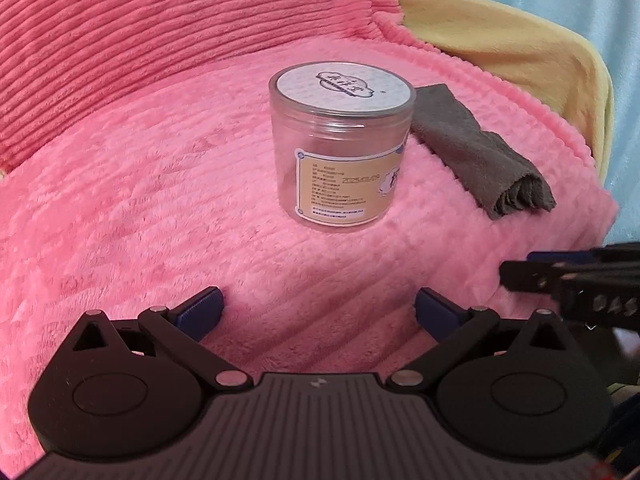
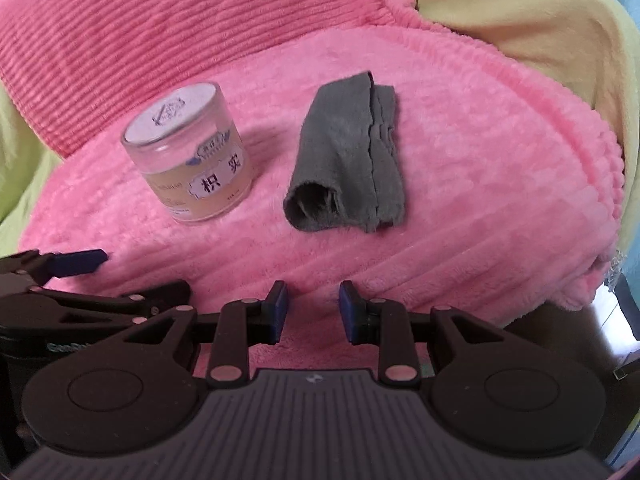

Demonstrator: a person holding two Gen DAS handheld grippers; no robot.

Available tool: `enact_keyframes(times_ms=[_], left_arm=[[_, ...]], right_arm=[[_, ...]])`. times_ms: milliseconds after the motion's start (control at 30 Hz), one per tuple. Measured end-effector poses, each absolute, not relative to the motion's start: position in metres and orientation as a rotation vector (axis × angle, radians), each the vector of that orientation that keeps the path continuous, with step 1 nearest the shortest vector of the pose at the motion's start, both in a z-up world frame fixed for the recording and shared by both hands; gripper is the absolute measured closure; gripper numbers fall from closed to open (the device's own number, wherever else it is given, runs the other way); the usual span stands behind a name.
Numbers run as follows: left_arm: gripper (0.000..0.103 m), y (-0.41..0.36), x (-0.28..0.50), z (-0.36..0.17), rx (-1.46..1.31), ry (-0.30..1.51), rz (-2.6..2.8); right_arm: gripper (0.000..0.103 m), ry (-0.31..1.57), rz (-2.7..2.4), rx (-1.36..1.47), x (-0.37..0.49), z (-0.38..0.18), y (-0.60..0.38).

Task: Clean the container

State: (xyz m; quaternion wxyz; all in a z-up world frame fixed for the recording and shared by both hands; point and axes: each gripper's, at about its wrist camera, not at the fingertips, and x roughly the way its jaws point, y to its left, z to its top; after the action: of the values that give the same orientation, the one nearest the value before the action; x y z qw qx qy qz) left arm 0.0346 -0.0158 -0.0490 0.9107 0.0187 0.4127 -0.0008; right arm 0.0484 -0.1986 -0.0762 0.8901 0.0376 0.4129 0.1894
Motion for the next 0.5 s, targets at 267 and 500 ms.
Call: enact_keyframes(times_ms=[267,500], left_arm=[[0.000,-0.016,0.049,-0.047,-0.013,0.919,0.044],[0.000,-0.015,0.056,-0.047,-0.021,0.957,0.042]], right_arm=[[0.075,0.870,0.389,0.052,0.052,-0.078,-0.193],[0.074,0.916,0.345,0.089,0.058,-0.075,-0.188]])
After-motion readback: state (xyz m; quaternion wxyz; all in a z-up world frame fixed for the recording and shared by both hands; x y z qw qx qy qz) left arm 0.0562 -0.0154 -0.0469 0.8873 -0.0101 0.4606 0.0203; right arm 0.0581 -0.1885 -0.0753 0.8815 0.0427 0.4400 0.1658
